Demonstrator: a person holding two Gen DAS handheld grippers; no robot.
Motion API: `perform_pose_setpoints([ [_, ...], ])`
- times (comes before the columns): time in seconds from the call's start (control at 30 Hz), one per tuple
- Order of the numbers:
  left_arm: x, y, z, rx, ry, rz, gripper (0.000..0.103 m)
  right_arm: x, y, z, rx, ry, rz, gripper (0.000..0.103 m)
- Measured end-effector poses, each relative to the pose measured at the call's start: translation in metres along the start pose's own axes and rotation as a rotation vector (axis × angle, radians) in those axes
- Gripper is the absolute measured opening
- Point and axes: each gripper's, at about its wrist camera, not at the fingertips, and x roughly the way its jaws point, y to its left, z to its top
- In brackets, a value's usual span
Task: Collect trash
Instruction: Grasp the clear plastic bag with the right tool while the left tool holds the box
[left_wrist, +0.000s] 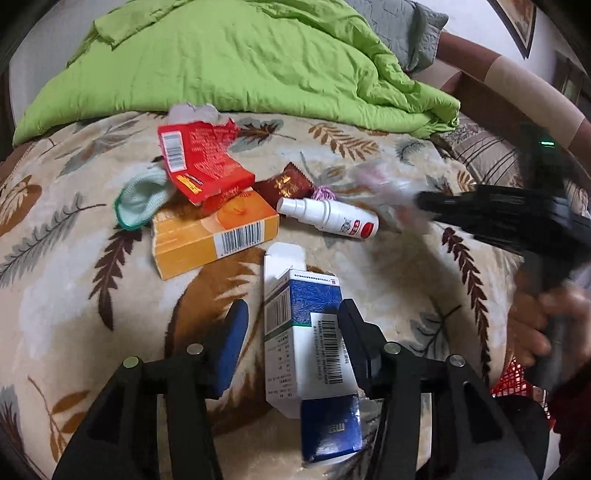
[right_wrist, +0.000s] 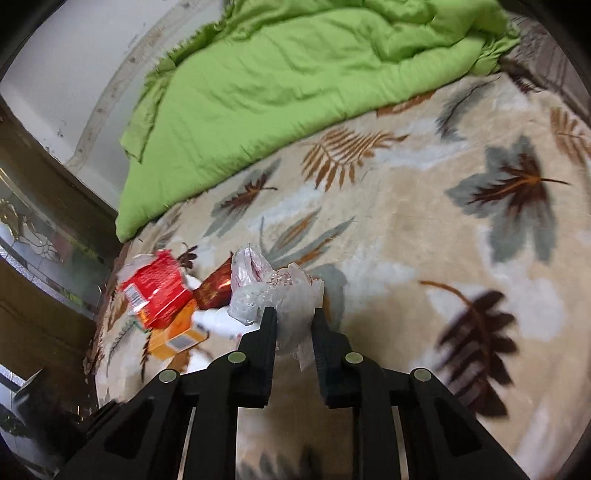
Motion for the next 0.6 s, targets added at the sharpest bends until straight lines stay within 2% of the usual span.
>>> perform_pose_setpoints([
  [0.2, 0.006, -0.004, -0.003, -0.016, 0.029, -0.018, 0.058, -0.045, 0.011, -0.038, 0.016, -0.039, -0.003, 0.020],
  [0.43, 0.015, -0.019, -0.006, 0.022, 0.044, -0.016, 0.058, -0.065, 0.028, -0.066, 0.001, -0.092, -0.033, 0.020],
  [0.47, 0.016, -0.020, -0.006, 0.024, 0.043, -0.008, 0.055, -0.066, 0.029, -0.066, -0.001, -0.097, -0.036, 0.020],
  [0.5, 0.017, -0.022, -0.006, 0.027, 0.042, -0.001, 0.047, -0.067, 0.028, -0.068, 0.007, -0.095, -0.040, 0.020],
  [0.57, 0.019, -0.025, -0.007, 0.039, 0.047, -0.002, 0.035, -0.070, 0.029, -0.071, 0.010, -0.107, -0.058, 0.020],
  [0.6, 0.019, -0.026, -0.007, 0.042, 0.045, -0.004, 0.033, -0.073, 0.032, -0.073, 0.002, -0.120, -0.062, 0.020],
])
